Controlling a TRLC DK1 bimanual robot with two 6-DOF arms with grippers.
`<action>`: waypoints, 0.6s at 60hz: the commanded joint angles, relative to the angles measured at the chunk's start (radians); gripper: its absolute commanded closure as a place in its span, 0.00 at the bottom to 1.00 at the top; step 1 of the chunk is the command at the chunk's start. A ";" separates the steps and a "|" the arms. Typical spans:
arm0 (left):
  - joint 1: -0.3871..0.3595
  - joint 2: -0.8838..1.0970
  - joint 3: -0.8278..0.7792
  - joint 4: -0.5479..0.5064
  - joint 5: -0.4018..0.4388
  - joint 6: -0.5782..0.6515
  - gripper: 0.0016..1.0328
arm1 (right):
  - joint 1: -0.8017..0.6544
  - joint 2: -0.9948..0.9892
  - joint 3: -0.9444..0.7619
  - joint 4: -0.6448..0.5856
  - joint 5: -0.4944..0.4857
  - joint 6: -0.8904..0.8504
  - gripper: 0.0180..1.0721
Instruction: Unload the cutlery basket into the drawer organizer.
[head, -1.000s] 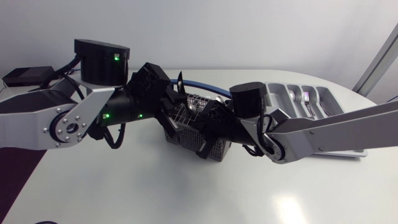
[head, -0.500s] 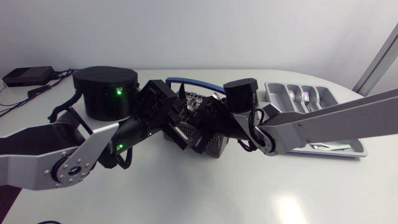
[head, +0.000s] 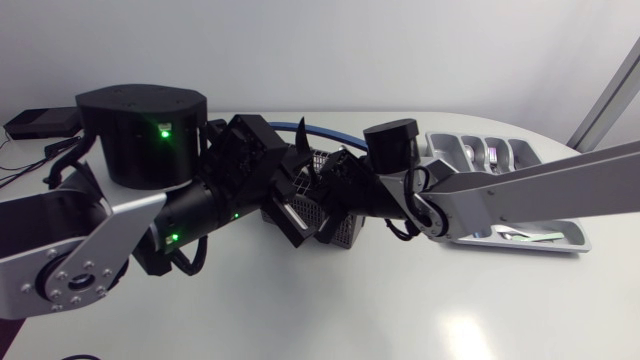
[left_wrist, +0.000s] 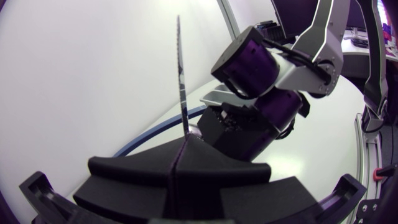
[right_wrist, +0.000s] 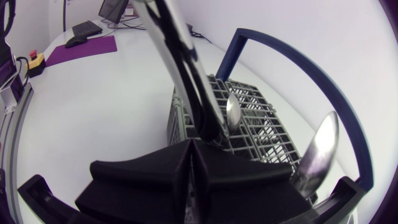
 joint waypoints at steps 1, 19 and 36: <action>0.006 -0.032 0.054 -0.033 0.003 0.028 0.97 | -0.006 -0.078 -0.061 -0.051 -0.018 0.013 0.69; 0.017 -0.078 0.135 -0.215 0.066 0.025 0.97 | -0.006 -0.414 -0.187 -0.192 -0.066 -0.004 0.43; 0.136 -0.006 0.287 -0.444 0.385 -0.087 0.97 | -0.018 -0.732 -0.269 -0.363 -0.138 0.002 0.42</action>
